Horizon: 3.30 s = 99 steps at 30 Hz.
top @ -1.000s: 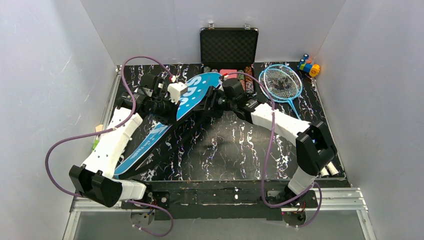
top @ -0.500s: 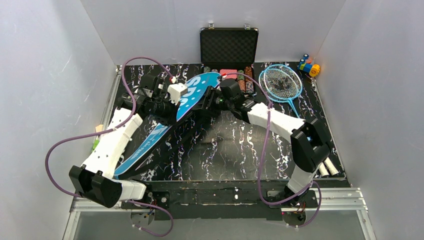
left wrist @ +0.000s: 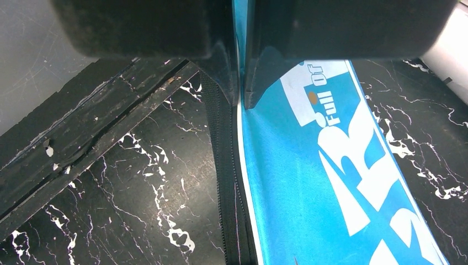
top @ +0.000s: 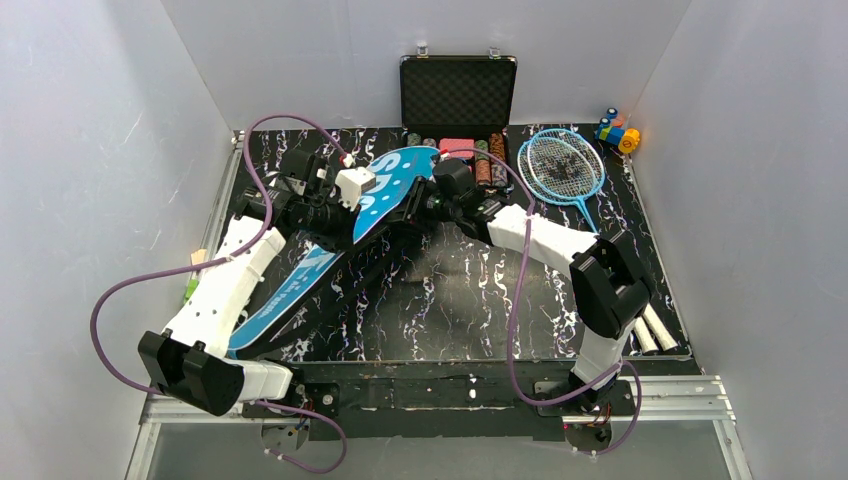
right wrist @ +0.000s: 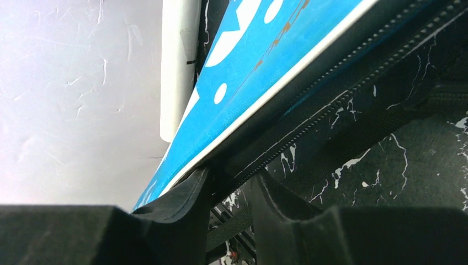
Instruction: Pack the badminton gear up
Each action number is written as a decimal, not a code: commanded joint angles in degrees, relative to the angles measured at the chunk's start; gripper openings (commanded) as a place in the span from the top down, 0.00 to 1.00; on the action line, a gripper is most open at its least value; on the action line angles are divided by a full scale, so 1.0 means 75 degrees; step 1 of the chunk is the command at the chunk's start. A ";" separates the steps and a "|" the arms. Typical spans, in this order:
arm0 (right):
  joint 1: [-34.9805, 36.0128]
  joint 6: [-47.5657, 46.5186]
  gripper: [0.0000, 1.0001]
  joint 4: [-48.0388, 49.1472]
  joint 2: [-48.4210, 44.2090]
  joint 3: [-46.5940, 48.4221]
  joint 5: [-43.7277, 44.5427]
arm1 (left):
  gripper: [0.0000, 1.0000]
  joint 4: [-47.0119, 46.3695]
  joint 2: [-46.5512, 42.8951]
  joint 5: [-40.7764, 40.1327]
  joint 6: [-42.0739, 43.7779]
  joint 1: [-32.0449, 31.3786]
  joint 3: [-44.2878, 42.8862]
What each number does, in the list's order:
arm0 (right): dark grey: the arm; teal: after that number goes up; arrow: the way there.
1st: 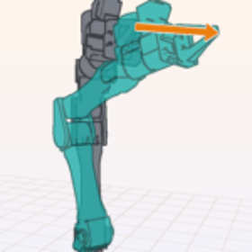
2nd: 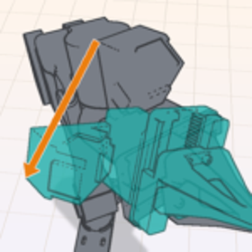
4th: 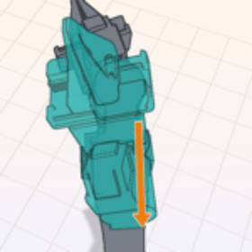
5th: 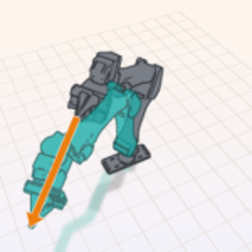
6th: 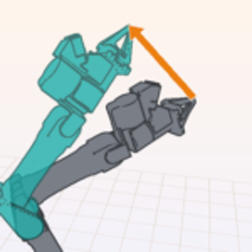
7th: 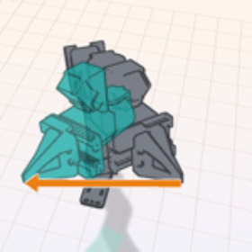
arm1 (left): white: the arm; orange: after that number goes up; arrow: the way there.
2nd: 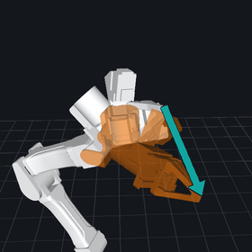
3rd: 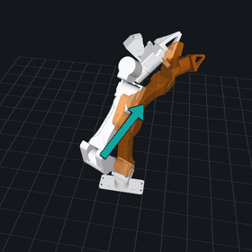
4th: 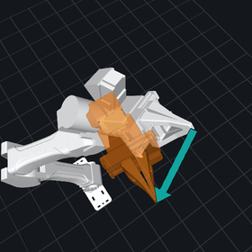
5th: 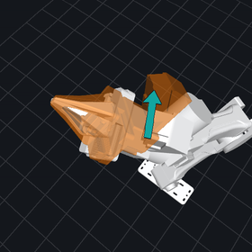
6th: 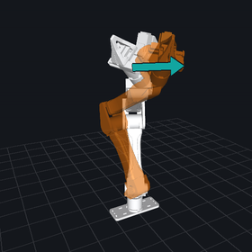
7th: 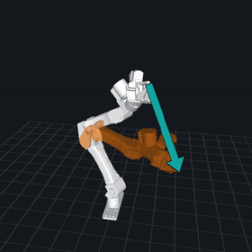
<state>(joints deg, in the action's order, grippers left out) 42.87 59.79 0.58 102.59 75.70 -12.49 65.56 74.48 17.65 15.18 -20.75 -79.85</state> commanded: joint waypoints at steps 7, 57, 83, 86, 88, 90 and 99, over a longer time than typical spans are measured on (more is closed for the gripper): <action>0.0193 -0.0826 0.99 -0.0235 -0.0316 0.0615 0.0983 | 0.57 -0.0332 -0.0321 0.0816 -0.0207 -0.0070 0.0461; 0.0228 -0.2156 0.74 -0.0931 -0.1864 -0.0740 0.2113 | 1.00 -0.2778 0.1228 -0.1543 -0.0076 -0.0476 -0.0412; -0.5602 -0.3894 0.18 -0.5402 -0.2873 -0.0025 0.2340 | 1.00 -0.3499 0.2447 -0.2409 -0.0990 -0.1503 0.0178; -0.6279 -0.4061 0.20 -0.5421 -0.2258 0.0096 0.2467 | 1.00 -0.3419 0.2446 -0.2378 -0.1039 -0.1542 0.0002; -0.6507 -0.4175 0.21 -0.5430 -0.1819 0.0194 0.2512 | 1.00 -0.3359 0.2386 -0.2366 -0.1063 -0.1545 -0.0040; -0.6672 -0.4321 0.23 -0.5447 -0.1389 0.0325 0.2486 | 1.00 -0.3329 0.2321 -0.2353 -0.1059 -0.1545 -0.0033; -0.6771 -0.4903 0.36 -0.5211 0.0065 0.0870 0.2773 | 1.00 -0.3091 0.2211 -0.2353 -0.1077 -0.1545 -0.0184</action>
<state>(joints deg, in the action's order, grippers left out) -7.86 25.96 -39.16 100.42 76.90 6.11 41.63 94.24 0.43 7.92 -32.29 -77.95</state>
